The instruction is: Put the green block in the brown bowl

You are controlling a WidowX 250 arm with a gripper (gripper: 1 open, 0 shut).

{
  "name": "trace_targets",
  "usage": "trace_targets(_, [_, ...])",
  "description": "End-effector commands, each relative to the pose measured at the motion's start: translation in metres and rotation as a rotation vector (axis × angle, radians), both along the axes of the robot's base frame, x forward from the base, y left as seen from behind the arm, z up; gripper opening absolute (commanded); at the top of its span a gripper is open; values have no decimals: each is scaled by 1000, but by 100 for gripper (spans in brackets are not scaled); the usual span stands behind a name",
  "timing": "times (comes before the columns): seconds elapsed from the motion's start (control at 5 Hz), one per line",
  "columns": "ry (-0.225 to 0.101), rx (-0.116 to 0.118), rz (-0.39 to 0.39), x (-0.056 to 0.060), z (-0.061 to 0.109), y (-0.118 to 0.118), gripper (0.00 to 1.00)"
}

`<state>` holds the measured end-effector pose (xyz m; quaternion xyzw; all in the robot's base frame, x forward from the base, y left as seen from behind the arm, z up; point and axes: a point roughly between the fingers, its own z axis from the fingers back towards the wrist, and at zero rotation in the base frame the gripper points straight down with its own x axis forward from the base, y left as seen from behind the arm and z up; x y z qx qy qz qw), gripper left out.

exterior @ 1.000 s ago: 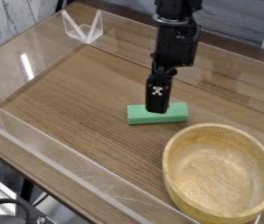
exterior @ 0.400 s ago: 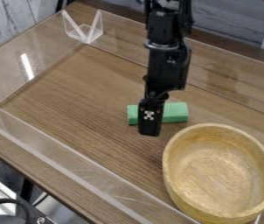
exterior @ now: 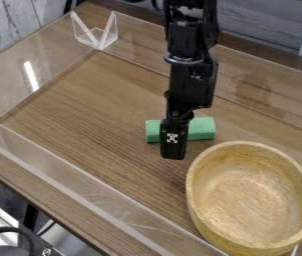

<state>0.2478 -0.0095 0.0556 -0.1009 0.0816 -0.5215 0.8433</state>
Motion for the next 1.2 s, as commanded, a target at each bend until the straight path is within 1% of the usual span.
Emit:
trace_targets(0.0, [-40,0,1,6,2,-2,100])
trace_targets(0.4, [-37,1,20,9,-9,-2,100])
trace_targets(0.8, [-41,0,35,12,-13,-1,100])
trace_targets(1.0, [-39,8,43,17,-15,-1,100])
